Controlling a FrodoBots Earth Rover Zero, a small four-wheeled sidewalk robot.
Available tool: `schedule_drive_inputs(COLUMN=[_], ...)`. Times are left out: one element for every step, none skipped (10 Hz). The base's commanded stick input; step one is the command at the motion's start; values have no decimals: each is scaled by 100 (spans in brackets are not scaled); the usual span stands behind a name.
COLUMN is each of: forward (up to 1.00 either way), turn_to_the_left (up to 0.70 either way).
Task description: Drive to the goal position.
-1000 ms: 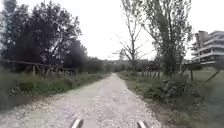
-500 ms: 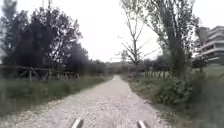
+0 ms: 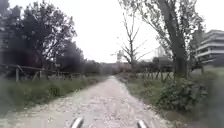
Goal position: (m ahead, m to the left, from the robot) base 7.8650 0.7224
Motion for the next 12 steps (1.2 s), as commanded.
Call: schedule_drive_inputs(forward=[70,70,70,70,70,70,70,70,70,70,70,70], turn_to_the_left=[0,0,0,0,0,0,0,0,0,0,0,0])
